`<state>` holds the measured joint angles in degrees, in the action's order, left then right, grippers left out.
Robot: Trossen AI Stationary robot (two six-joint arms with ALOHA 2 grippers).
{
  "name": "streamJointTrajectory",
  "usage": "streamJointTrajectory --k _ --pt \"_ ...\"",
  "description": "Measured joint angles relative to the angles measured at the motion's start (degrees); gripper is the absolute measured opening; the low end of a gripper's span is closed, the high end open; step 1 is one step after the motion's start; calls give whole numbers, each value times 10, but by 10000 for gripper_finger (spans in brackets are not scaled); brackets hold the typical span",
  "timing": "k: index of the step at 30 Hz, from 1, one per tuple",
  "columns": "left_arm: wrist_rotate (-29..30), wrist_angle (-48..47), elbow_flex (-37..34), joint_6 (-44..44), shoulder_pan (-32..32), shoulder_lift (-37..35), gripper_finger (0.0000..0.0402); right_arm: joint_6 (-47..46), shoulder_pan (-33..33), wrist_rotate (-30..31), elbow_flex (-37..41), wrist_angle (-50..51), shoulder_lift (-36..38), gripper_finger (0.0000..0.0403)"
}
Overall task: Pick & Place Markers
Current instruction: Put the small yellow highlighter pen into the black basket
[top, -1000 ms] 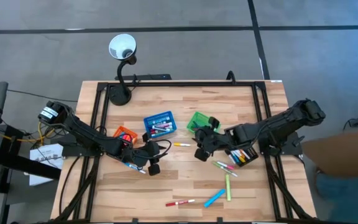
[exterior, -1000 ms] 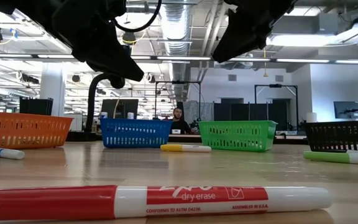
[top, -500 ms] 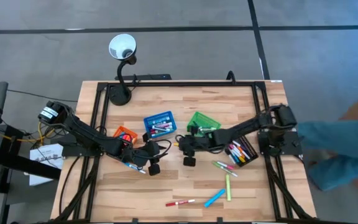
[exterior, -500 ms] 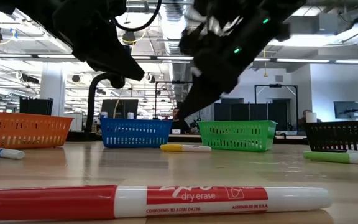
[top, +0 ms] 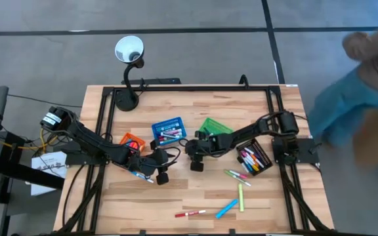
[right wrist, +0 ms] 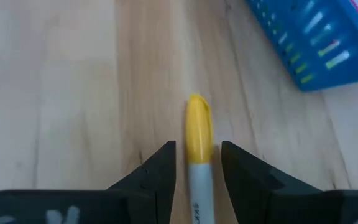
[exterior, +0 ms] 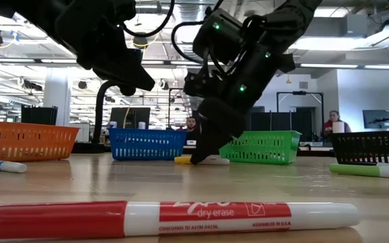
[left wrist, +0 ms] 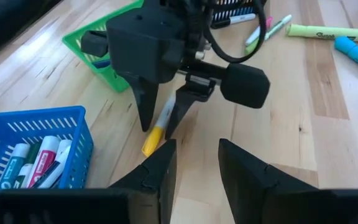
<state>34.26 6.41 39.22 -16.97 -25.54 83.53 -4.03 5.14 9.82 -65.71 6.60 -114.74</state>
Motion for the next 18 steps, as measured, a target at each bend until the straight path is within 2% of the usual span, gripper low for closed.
streamJointTrajectory --k 5,13,18 --pt "0 1 0 0 0 0 115 0 -2 -15 0 8 0 103" --pt "0 1 0 0 0 0 115 0 -5 -39 0 14 2 23" --pt "0 1 0 0 0 0 115 0 -5 -39 0 16 8 24"
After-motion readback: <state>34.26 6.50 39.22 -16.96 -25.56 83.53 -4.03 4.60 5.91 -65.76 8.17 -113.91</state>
